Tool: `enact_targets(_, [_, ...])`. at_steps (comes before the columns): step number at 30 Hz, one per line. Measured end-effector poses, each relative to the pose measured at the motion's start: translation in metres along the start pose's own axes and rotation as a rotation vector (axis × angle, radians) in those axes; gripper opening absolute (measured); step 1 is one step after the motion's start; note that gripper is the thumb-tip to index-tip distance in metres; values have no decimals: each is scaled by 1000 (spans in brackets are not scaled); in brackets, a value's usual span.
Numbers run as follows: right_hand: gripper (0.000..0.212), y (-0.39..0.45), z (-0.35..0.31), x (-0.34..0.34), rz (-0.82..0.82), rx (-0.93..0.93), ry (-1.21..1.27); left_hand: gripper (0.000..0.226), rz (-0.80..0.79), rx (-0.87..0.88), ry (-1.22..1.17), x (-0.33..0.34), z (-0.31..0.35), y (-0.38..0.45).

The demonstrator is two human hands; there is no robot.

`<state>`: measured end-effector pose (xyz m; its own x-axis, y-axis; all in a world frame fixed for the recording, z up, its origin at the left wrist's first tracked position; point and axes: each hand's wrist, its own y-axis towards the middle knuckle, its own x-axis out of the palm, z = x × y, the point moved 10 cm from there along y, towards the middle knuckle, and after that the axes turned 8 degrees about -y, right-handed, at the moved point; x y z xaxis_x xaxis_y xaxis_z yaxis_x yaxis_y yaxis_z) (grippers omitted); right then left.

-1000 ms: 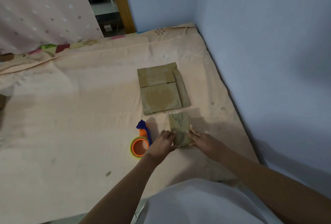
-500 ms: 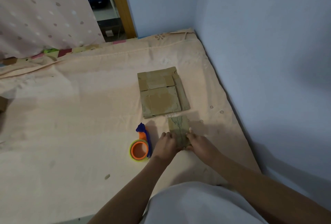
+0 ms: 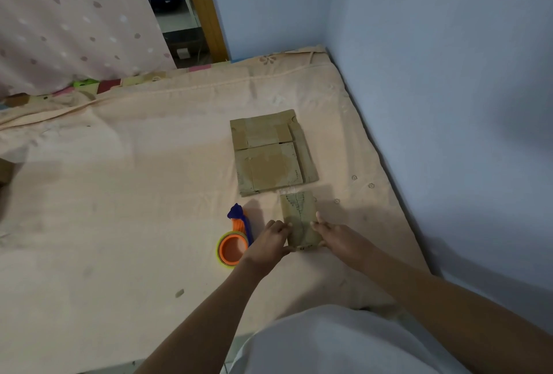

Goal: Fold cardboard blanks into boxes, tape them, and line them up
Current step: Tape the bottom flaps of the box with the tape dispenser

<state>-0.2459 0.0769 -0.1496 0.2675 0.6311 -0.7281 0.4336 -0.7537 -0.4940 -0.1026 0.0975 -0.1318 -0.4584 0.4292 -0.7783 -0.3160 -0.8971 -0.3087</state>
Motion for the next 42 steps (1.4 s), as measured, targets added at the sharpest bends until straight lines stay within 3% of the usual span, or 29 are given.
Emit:
enact_targets(5, [42, -3, -4, -3, 65, -6, 76, 58, 26, -21, 0, -2, 0, 2])
enact_targets(9, [69, -8, 7, -2, 103, 7, 276, 61, 46, -35, 46, -9, 3, -1])
enact_targets(11, [72, -14, 18, -3, 185, 126, 381, 49, 78, -26, 128, -20, 7, 0])
enact_targets(14, [36, -34, 45, 9, 295, 542, 637, 35, 94, -13, 193, -39, 19, 15])
enact_targets(17, [8, -50, 23, 53, 79, 735, 1202, 48, 87, -60, 139, -49, 22, 36])
enact_targets(19, [6, -51, 5, 62, -27, 696, 1309, 69, 55, -57, 84, -48, 22, 50])
enact_targets(21, [6, -49, 1, 63, -10, 659, 1382, 89, -8, -53, 56, -42, 18, 64])
enact_targets(23, [16, -43, 2, 63, 23, 648, 1449, 92, -86, -34, 91, -34, 14, 72])
enact_targets(27, [28, -39, 6, 58, 110, 652, 1443, 79, -166, -64, -19, -23, 6, 72])
enact_targets(31, [12, -43, 17, 45, 220, 687, 1300, 55, -33, -129, -83, -35, -6, 58])
enact_targets(35, [10, -40, 35, 27, 326, 718, 1039, 45, 129, -257, -224, -41, -31, 28])
enact_targets(38, [6, -34, 27, 3, 346, 605, 789, 46, 153, -343, -455, -29, -41, 4])
enact_targets(42, [7, -16, 5, -24, 302, 459, 494, 39, 213, -405, -452, -15, -44, -13])
